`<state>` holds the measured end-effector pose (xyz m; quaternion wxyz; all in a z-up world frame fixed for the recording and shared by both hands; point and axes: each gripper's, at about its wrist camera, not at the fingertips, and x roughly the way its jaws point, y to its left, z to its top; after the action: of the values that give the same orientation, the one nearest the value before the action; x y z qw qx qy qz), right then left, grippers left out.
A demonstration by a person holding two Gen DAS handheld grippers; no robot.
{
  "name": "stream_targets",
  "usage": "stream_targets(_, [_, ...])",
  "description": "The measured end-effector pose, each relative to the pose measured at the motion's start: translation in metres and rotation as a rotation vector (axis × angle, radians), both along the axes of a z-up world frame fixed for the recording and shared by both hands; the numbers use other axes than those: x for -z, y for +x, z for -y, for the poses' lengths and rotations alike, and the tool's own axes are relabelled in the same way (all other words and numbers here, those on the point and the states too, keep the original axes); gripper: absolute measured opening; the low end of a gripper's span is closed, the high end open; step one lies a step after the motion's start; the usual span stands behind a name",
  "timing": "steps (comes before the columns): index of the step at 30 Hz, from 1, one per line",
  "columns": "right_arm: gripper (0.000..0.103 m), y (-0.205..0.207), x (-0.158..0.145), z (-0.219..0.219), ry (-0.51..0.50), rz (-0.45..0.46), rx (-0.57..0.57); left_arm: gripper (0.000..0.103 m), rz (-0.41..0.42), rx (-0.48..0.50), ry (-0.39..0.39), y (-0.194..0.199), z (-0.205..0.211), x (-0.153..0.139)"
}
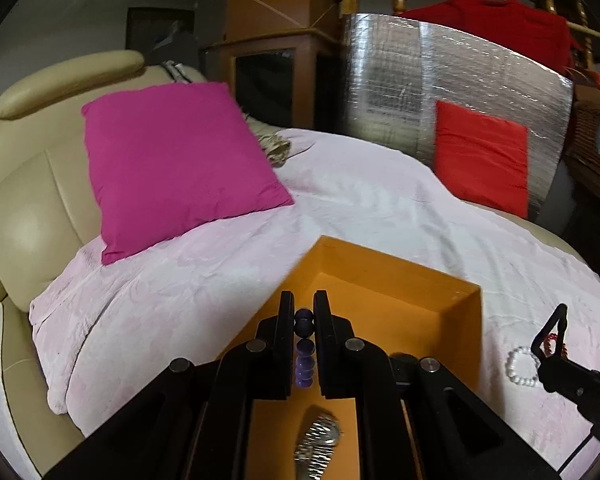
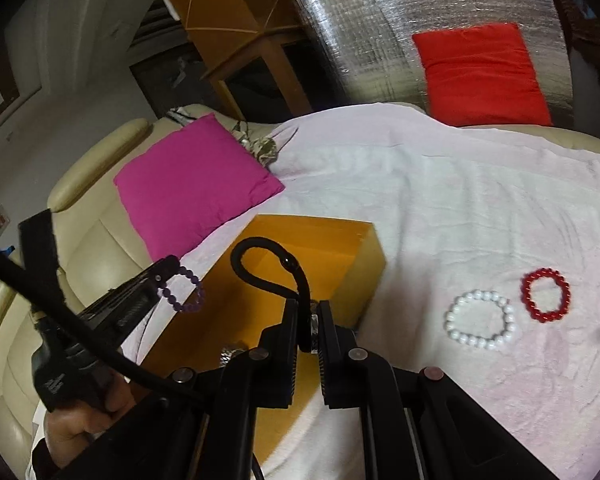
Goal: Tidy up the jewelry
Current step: 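Carry purple bracelet in left tool and claw clip in right tool to orange box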
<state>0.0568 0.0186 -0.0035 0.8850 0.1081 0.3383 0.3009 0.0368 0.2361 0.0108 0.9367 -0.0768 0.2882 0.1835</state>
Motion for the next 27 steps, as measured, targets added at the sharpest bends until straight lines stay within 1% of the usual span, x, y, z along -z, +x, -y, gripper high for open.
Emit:
stream_targets(3, [0.010,0.002,0.000,-0.016,-0.023,-0.008,-0.022,0.010,-0.021,-0.020,0.007,0.000,-0.007,0.004])
stream_targets(6, [0.010,0.008,0.000,-0.031,-0.046,-0.018,-0.038,0.010,-0.039,-0.032,-0.019,0.001,-0.015,0.008])
stream_targets(12, [0.010,0.041,0.003,-0.061,-0.093,-0.075,-0.058,0.010,-0.097,-0.059,-0.022,0.004,-0.029,0.017])
stream_targets(17, [0.010,0.072,0.008,-0.085,-0.142,-0.155,-0.080,0.010,-0.183,-0.059,-0.028,0.007,-0.039,0.031])
stream_targets(22, [0.010,0.094,0.015,-0.108,-0.194,-0.197,-0.089,0.010,-0.243,-0.051,-0.038,0.006,-0.046,0.042])
stream_targets(24, [0.010,0.100,0.020,-0.117,-0.212,-0.205,-0.088,0.010,-0.251,-0.045,-0.037,0.005,-0.047,0.044])
stream_targets(27, [0.010,0.109,0.031,-0.128,-0.244,-0.234,-0.075,0.010,-0.260,-0.034,-0.009,0.005,-0.042,0.044])
